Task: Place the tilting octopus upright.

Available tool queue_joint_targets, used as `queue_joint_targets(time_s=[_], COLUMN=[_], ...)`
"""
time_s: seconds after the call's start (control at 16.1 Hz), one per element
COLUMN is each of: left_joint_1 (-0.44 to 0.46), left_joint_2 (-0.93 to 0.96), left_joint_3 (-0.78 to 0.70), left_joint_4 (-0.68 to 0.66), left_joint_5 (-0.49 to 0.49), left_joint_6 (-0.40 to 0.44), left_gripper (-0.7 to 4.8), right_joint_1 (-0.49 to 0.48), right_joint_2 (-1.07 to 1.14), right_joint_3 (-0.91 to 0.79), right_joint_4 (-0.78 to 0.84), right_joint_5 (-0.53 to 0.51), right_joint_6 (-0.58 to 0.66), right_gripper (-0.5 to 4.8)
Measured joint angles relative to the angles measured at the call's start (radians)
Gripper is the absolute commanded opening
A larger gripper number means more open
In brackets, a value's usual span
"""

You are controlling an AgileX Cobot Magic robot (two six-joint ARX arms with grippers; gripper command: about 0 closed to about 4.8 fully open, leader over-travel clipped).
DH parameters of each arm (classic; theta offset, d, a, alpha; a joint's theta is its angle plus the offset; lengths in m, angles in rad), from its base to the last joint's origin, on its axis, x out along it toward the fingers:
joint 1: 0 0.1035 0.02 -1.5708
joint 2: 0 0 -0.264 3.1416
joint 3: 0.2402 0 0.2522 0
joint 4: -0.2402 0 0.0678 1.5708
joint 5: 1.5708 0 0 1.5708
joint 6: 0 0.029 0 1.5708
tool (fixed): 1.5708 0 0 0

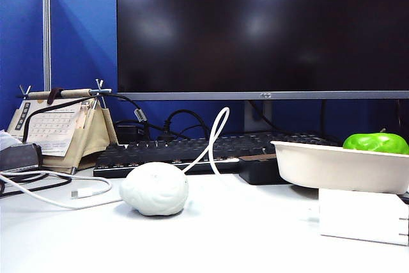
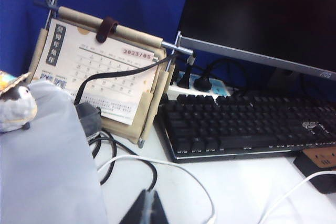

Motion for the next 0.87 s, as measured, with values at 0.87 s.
queue_joint_targets(time_s=[0.87], left_joint_1=[0.154], left_joint_2=[0.000], left_joint_3=[-0.009], left_joint_4=[0.060], left_joint_5=[0.100], left_joint_6=[-0.016], left_gripper=[-0.06], right_joint_1=[0.000], right_joint_2=[0.000], right_joint_3=[0.000], right_joint_4=[0.000], right_joint_5=[0.000], right_joint_6=[0.000], right_gripper=[-0.05])
